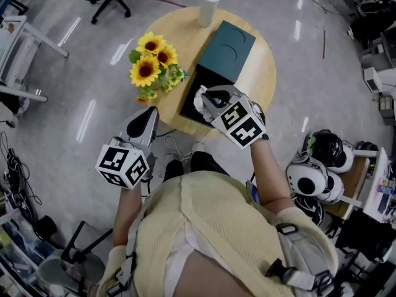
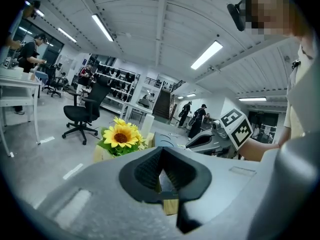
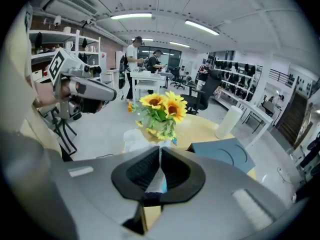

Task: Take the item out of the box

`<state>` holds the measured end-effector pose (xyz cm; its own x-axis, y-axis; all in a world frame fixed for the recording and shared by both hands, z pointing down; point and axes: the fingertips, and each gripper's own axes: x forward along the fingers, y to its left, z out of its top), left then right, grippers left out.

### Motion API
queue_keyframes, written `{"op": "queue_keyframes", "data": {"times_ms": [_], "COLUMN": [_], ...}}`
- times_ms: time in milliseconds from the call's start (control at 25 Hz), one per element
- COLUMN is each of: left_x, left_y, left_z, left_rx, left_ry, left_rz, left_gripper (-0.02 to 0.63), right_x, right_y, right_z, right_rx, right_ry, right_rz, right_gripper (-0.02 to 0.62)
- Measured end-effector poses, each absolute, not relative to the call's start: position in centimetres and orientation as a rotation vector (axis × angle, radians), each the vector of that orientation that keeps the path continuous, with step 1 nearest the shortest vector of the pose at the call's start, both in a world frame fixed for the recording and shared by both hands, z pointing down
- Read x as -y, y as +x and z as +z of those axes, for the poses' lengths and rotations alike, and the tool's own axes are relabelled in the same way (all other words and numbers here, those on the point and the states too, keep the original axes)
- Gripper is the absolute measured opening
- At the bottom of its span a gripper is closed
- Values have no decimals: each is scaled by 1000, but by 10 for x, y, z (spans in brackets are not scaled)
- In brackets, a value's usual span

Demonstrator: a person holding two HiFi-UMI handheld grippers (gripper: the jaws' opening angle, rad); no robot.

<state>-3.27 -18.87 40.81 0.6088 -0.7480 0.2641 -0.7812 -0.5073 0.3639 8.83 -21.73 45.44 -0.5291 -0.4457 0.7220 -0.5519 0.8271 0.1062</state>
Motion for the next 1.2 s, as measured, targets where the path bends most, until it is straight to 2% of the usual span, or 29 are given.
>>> {"op": "queue_keyframes", "data": {"times_ms": [560, 1200], "left_x": [190, 195], "left_y": [-26, -24], "left_z": [396, 379], "left_rx": [1176, 1223], "left_ry": [2434, 2446], "left_rz": [82, 62], "left_gripper": [3, 3], "right_x": [212, 210], "right_y": [110, 122], "right_z": [400, 368], "right_rx": [2370, 2608], "right_ry": [986, 1089], "right_rz": [204, 494], "right_gripper": [17, 15]}}
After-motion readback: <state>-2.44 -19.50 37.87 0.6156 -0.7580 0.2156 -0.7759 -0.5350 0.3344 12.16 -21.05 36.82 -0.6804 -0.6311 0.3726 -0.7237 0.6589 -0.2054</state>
